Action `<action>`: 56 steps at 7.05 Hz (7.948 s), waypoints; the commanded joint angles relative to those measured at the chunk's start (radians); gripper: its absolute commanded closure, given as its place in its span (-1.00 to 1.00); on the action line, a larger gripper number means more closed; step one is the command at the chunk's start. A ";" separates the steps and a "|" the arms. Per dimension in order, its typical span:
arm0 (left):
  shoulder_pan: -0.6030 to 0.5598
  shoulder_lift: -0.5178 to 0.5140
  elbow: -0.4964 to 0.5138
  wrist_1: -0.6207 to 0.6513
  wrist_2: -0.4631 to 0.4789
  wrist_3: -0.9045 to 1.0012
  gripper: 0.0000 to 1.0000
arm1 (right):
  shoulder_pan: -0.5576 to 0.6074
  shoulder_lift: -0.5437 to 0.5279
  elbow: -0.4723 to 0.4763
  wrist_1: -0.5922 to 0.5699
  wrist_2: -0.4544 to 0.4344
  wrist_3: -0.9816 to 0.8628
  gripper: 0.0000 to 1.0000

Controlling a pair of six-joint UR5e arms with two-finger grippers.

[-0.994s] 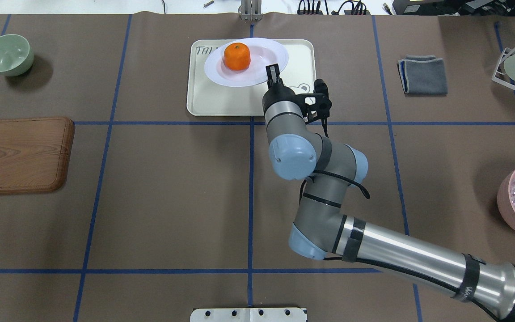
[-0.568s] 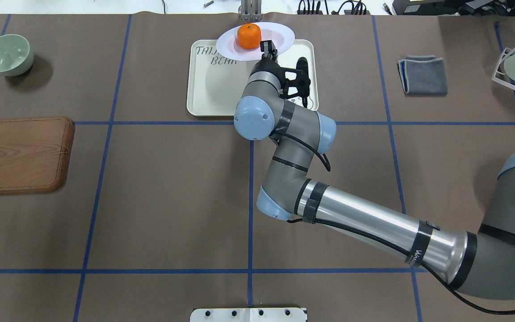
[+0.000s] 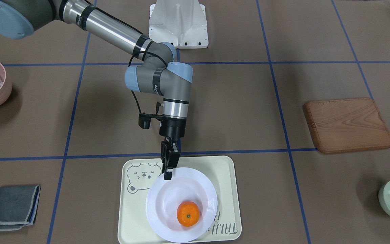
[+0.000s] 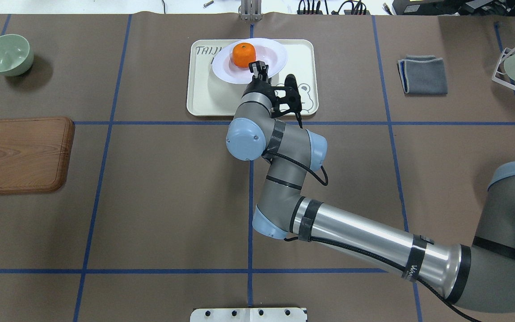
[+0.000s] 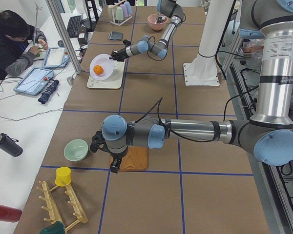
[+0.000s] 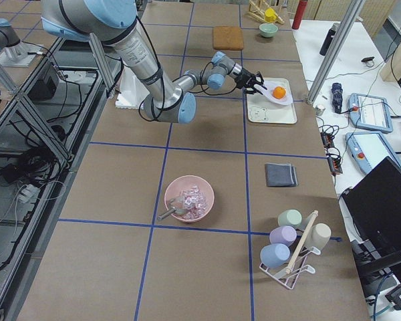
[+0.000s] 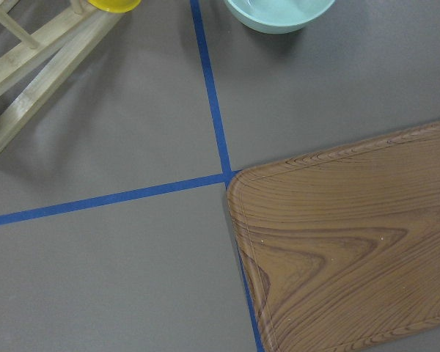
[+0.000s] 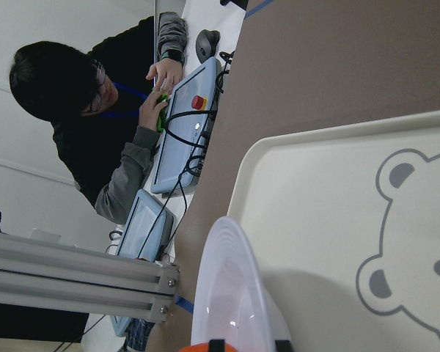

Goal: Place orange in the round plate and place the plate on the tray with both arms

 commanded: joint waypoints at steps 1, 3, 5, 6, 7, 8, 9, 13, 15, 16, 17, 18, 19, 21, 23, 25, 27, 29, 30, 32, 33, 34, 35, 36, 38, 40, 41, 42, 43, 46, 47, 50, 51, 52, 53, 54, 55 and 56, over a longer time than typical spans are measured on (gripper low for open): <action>0.008 -0.002 0.001 0.000 0.000 0.001 -0.97 | -0.007 -0.055 0.130 0.003 0.067 -0.313 -0.99; 0.008 -0.002 0.002 0.000 0.000 0.001 -0.97 | 0.007 -0.090 0.196 -0.008 0.199 -0.629 -1.00; 0.008 -0.002 0.002 -0.001 0.000 0.003 -0.97 | 0.103 -0.144 0.361 -0.185 0.496 -0.909 -1.00; 0.008 0.002 0.001 -0.001 0.000 0.003 -0.97 | 0.149 -0.157 0.430 -0.318 0.617 -1.039 -1.00; 0.008 0.002 0.001 -0.001 0.000 0.004 -0.97 | 0.195 -0.205 0.504 -0.371 0.708 -1.180 -1.00; 0.008 0.011 0.001 -0.001 0.000 0.004 -0.97 | 0.273 -0.270 0.571 -0.400 0.858 -1.362 -1.00; 0.007 0.021 -0.004 -0.006 0.002 0.012 -0.97 | 0.361 -0.329 0.637 -0.440 0.981 -1.522 -1.00; 0.007 0.054 -0.007 -0.015 0.101 0.001 -0.97 | 0.743 -0.505 0.696 -0.626 1.316 -2.252 -1.00; 0.014 0.080 -0.039 -0.014 0.109 0.032 -0.97 | 0.887 -0.635 0.681 -0.663 1.361 -2.551 -1.00; 0.016 0.083 -0.066 0.049 0.109 0.082 -0.97 | 0.932 -0.718 0.681 -0.657 1.397 -2.603 -1.00; 0.016 0.083 -0.114 0.146 0.112 0.099 -0.97 | 0.961 -0.844 0.690 -0.611 1.402 -2.637 -1.00; 0.016 0.090 -0.155 0.231 0.114 0.099 -0.97 | 0.972 -0.972 0.690 -0.549 1.399 -2.678 -1.00; 0.011 0.092 -0.160 0.279 0.103 0.099 -0.97 | 0.989 -1.053 0.690 -0.502 1.401 -2.677 -1.00; 0.011 0.095 -0.162 0.278 0.101 0.099 -0.97 | 1.019 -1.174 0.681 -0.380 1.414 -2.677 -1.00; 0.011 0.095 -0.154 0.273 0.101 0.099 -0.97 | 1.087 -1.199 0.684 -0.365 1.508 -2.680 -1.00; 0.011 0.116 -0.160 0.266 0.100 0.101 -0.97 | 1.099 -1.160 0.689 -0.420 1.527 -2.675 -1.00; 0.010 0.117 -0.160 0.266 0.100 0.101 -0.97 | 1.095 -1.034 0.722 -0.712 1.499 -2.677 -1.00; 0.010 0.117 -0.168 0.264 0.100 0.102 -0.97 | 1.098 -1.004 0.718 -0.740 1.381 -2.671 -1.00; 0.010 0.115 -0.182 0.264 0.100 0.102 -0.97 | 1.098 -1.004 0.722 -0.737 1.405 -2.671 -1.00; 0.010 0.115 -0.192 0.264 0.103 0.101 -0.97 | 1.098 -1.004 0.724 -0.734 1.422 -2.678 -1.00; 0.010 0.117 -0.192 0.264 0.109 0.101 -0.97 | 1.098 -1.004 0.724 -0.734 1.422 -2.678 -1.00; 0.008 0.117 -0.192 0.264 0.109 0.101 -0.97 | 1.098 -1.003 0.726 -0.734 1.421 -2.678 -1.00; 0.007 0.117 -0.191 0.264 0.109 0.101 -0.97 | 1.098 -0.998 0.726 -0.734 1.422 -2.678 -1.00; 0.007 0.120 -0.188 0.266 0.110 0.101 -0.97 | 1.098 -0.992 0.730 -0.734 1.422 -2.677 -1.00; 0.004 0.121 -0.186 0.266 0.110 0.099 -0.97 | 1.098 -0.989 0.732 -0.734 1.422 -2.674 -1.00; 0.004 0.121 -0.182 0.266 0.110 0.099 -0.97 | 1.098 -0.989 0.732 -0.732 1.427 -2.671 -1.00; 0.004 0.121 -0.180 0.266 0.110 0.099 -0.97 | 1.098 -0.989 0.730 -0.724 1.428 -2.671 -1.00; 0.004 0.121 -0.180 0.266 0.110 0.099 -0.97 | 1.098 -0.991 0.729 -0.720 1.428 -2.671 -1.00; 0.004 0.123 -0.179 0.266 0.110 0.099 -0.97 | 1.098 -0.991 0.729 -0.720 1.428 -2.671 -1.00; 0.004 0.123 -0.177 0.267 0.110 0.099 -0.97 | 1.098 -0.991 0.730 -0.720 1.430 -2.671 -1.00; 0.004 0.123 -0.177 0.266 0.110 0.099 -0.97 | 1.098 -0.992 0.730 -0.720 1.430 -2.671 -1.00; 0.004 0.123 -0.176 0.267 0.110 0.099 -0.97 | 1.098 -0.992 0.730 -0.720 1.430 -2.671 -1.00; 0.004 0.123 -0.176 0.267 0.110 0.099 -0.97 | 1.098 -0.991 0.730 -0.718 1.430 -2.671 -1.00; 0.004 0.123 -0.177 0.267 0.110 0.099 -0.97 | 1.098 -0.992 0.729 -0.711 1.430 -2.671 -1.00; 0.004 0.123 -0.177 0.267 0.110 0.098 -0.97 | 1.098 -0.992 0.729 -0.707 1.430 -2.671 -1.00; 0.004 0.123 -0.177 0.267 0.110 0.098 -0.97 | 1.098 -0.992 0.729 -0.707 1.431 -2.671 -1.00; 0.002 0.123 -0.177 0.267 0.110 0.098 -0.97 | 1.098 -0.992 0.729 -0.706 1.431 -2.671 -1.00; 0.002 0.123 -0.177 0.267 0.110 0.098 -0.97 | 1.098 -0.992 0.729 -0.706 1.431 -2.671 -1.00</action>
